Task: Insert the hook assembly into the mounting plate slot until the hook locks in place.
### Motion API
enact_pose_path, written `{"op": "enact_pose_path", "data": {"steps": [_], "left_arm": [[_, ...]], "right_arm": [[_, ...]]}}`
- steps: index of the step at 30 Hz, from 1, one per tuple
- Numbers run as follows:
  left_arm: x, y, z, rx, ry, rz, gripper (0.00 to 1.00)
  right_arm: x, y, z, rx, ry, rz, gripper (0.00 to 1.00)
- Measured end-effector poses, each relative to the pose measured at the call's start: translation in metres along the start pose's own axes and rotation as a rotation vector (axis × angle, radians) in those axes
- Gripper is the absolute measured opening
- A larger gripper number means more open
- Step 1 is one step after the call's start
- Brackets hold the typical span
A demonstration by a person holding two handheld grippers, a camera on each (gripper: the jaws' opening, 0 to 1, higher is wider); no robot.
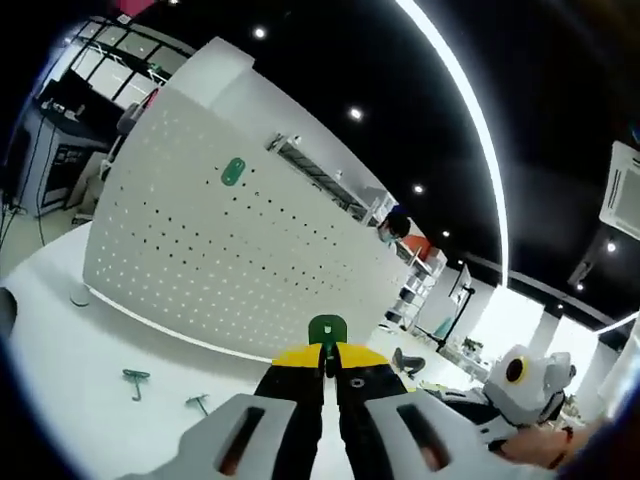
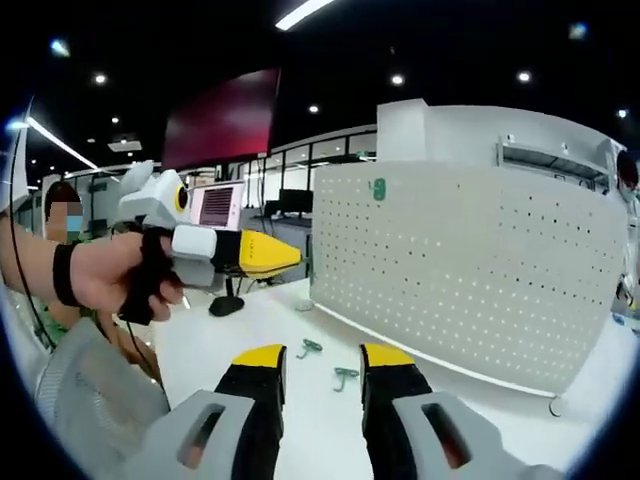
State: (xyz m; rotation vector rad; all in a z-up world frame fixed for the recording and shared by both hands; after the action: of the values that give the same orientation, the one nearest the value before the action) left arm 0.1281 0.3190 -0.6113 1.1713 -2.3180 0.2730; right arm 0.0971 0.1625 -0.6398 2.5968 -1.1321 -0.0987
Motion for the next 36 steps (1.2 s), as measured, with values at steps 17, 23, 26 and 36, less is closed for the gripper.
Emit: {"op": "enact_pose_path", "data": {"steps": [17, 23, 26, 36], "left_arm": [[-0.011, -0.022, -0.035, 0.026, -0.209, -0.136, 0.03], [-0.012, -0.030, -0.049, 0.034, -0.273, -0.167, 0.03], [-0.014, -0.033, -0.056, 0.043, -0.297, -0.193, 0.03], [-0.019, -0.045, -0.062, 0.047, -0.346, -0.258, 0.03]], "right_arm": [[0.004, 0.005, 0.011, -0.042, -0.021, 0.044, 0.53], [0.009, 0.012, 0.013, -0.051, -0.033, 0.073, 0.63], [0.011, 0.015, 0.014, -0.049, -0.031, 0.085, 0.66], [0.012, 0.019, 0.018, -0.067, -0.055, 0.091, 0.69]]}}
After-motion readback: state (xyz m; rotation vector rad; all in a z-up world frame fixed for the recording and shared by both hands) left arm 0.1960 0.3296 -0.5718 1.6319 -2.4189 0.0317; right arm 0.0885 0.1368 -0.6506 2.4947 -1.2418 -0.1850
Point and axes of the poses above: the point that each gripper's makers call its tool centre point, and the gripper's own axes: y roughly backward along the fingers, x roughly to its right, z roughly out of its underside, the point moved 7 cm from there along y, roughly backward along the fingers, and after that the axes turned 5 degrees about -x, right-handed, at the moved point
